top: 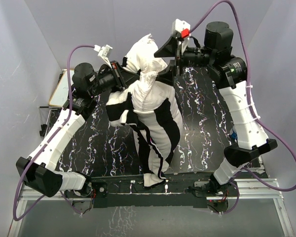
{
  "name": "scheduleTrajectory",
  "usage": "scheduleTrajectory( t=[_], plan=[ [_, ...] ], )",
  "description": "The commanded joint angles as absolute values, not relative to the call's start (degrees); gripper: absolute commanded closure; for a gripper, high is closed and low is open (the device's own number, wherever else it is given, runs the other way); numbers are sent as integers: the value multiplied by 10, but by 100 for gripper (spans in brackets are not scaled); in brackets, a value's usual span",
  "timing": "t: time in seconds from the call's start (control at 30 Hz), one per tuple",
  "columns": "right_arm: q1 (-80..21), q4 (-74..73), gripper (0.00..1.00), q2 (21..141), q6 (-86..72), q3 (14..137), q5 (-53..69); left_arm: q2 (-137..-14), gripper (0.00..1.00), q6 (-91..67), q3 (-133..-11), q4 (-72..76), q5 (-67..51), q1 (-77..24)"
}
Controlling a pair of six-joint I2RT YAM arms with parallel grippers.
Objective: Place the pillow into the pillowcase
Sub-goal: Stuff the pillow into the pillowcase.
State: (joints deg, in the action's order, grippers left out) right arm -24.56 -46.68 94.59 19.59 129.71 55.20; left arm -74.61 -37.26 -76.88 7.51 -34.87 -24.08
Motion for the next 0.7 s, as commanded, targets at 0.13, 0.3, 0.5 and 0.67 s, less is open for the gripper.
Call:
scheduleTrajectory(
  t=[0.13,0.3,0.5,0.67],
  plan=[
    [-234,-393,0,942,80,1240,507,-770,100,-367,-776,4,-404,-245],
    [-257,-421,3,967,122,1164,455,-775,100,-381,-792,16,-420,-245],
    [-324,-473,41,980,222,1098,388,-777,100,-368,-855,-20,-419,-245],
    [-348,-525,77,964,311,1009,319,-762,100,-349,-964,-73,-395,-214]
  ],
)
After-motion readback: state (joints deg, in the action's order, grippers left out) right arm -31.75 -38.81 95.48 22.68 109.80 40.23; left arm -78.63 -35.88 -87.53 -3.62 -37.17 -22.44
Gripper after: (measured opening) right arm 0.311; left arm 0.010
